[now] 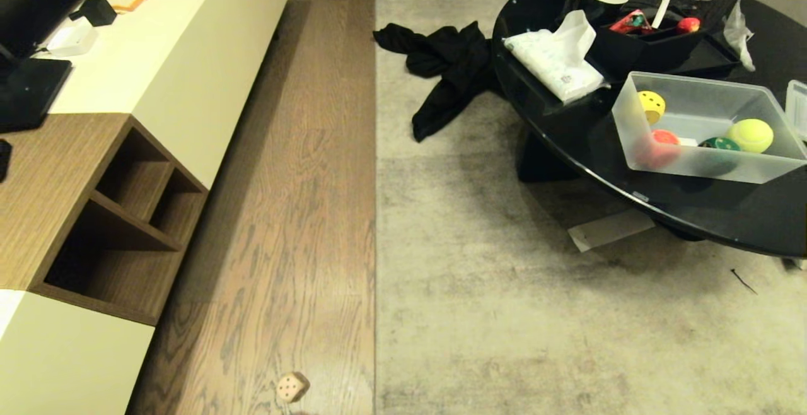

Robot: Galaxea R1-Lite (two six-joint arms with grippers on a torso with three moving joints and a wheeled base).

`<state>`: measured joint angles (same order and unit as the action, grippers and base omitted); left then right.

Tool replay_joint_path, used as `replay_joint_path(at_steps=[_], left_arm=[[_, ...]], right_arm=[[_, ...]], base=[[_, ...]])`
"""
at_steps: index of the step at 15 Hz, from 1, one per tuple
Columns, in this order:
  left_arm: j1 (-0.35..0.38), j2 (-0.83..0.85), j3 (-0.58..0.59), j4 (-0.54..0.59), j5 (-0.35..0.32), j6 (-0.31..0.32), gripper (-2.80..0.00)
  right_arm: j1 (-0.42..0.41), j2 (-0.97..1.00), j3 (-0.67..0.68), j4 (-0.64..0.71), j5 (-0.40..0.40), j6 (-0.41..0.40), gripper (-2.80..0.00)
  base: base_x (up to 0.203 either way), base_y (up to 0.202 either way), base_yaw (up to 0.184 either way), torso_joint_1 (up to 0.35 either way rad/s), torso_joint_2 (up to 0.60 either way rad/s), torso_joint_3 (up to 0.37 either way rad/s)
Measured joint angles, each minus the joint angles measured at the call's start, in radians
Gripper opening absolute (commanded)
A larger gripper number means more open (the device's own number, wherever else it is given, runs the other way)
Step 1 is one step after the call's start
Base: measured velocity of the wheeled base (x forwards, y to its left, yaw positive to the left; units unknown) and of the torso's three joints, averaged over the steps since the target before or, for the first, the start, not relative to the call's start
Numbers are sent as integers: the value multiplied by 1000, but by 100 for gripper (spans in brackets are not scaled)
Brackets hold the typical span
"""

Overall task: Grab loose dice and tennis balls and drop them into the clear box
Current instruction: Put the ball in the box

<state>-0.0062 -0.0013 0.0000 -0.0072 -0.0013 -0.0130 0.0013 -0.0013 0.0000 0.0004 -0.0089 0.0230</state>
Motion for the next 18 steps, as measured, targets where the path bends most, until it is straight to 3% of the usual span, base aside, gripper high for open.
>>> replay_joint_path(at_steps=[18], left_arm=[[0,0,0,0,0,0,-280]], right_arm=[[0,0,0,0,0,1,-280]], base=[[0,0,0,3,2,201]])
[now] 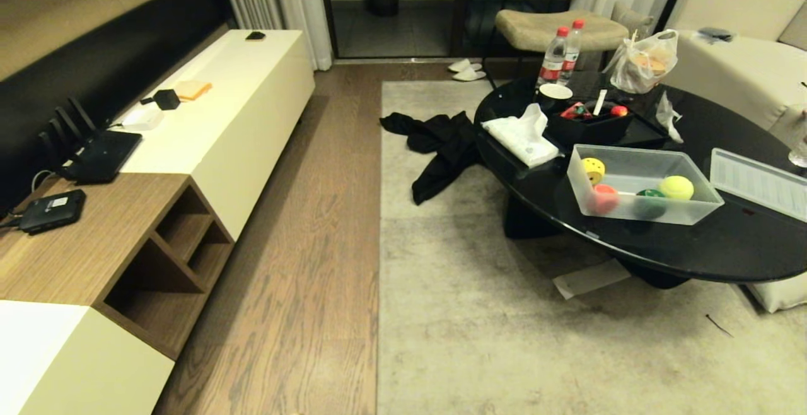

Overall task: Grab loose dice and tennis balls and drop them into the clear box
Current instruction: Put the ball in the box

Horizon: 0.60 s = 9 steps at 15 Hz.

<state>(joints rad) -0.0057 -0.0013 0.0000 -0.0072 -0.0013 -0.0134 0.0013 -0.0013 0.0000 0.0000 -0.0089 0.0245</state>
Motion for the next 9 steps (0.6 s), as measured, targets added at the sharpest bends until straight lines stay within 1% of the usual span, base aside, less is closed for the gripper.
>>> replay_joint_path(at_steps=[9], left_arm=[[0,0,0,0,0,0,-280]], right_arm=[[0,0,0,0,0,0,-280]], base=[[0,0,0,0,3,200]])
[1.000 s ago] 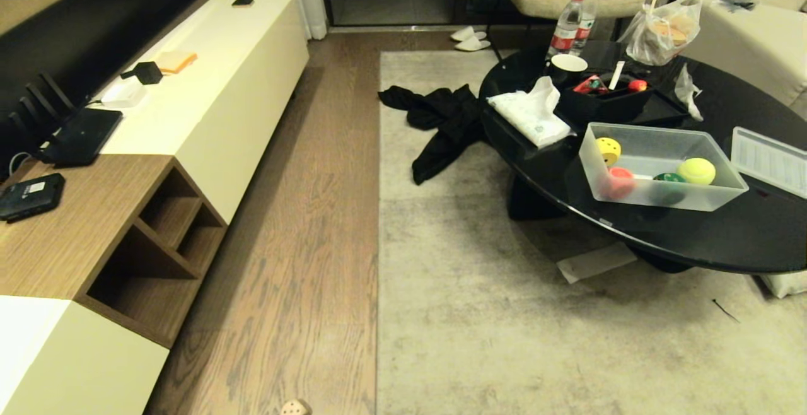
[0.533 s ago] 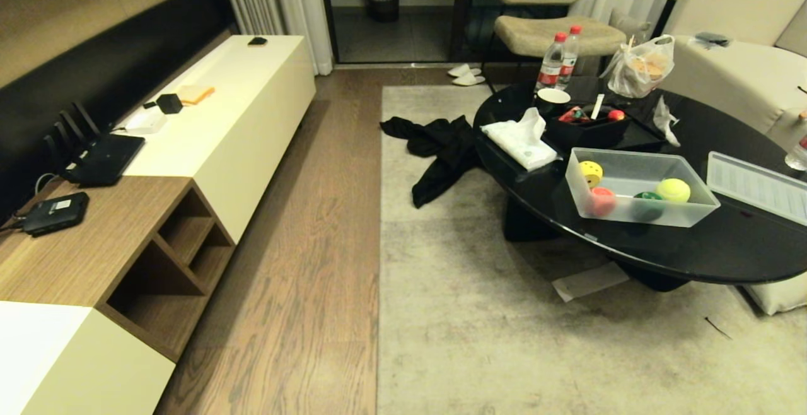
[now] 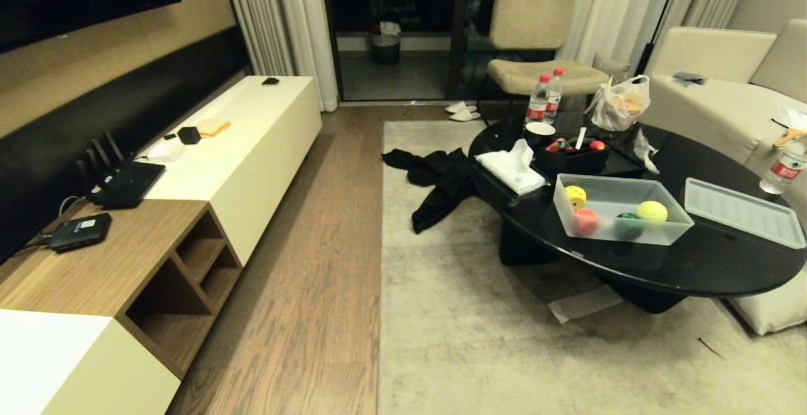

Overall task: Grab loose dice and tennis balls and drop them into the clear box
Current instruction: Put the ball in the box

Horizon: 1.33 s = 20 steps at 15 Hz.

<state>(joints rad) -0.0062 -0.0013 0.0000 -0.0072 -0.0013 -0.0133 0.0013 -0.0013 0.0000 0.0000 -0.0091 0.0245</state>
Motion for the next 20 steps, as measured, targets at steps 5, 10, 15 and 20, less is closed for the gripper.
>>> replay_joint_path(at_steps=[5,10,15,20], left_arm=[[0,0,0,0,0,0,-280],[0,0,0,0,0,1,-280],[0,0,0,0,0,8,-280],[0,0,0,0,0,3,-280]], right_arm=[[0,0,0,0,0,0,-280],[0,0,0,0,0,0,-280],[0,0,0,0,0,0,-280],[0,0,0,0,0,0,-280]], base=[[0,0,0,6,1,204],[0,0,0,2,0,168],[0,0,0,4,2,59],[0,0,0,1,3,14]])
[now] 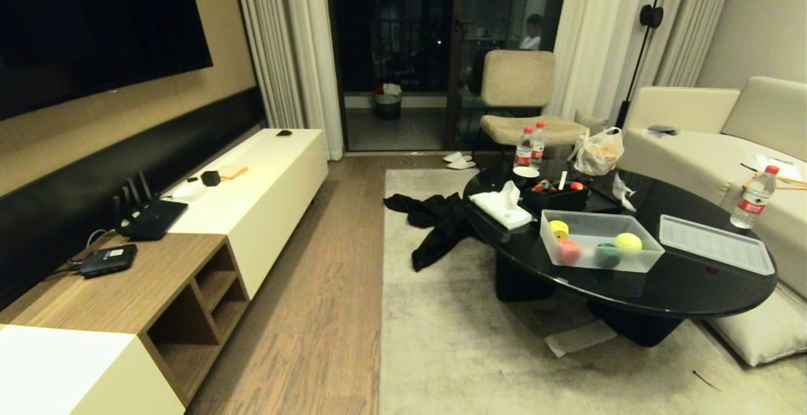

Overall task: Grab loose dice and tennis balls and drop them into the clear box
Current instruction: Put the ball in the box

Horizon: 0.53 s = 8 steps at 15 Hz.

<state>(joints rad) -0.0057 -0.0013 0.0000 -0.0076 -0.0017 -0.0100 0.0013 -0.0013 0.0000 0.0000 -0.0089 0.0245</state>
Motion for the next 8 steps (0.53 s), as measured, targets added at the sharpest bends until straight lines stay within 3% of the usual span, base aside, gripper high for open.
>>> replay_joint_path(at_steps=[6,8], left_arm=[[-1,0,0,1,0,-2,-280],[0,0,0,1,1,-2,-280]], right_arm=[[-1,0,0,1,0,0,-280],[0,0,0,0,0,0,-280]], base=[[-2,-4,5,2,0,0],[-2,-145,19,-2,0,3]])
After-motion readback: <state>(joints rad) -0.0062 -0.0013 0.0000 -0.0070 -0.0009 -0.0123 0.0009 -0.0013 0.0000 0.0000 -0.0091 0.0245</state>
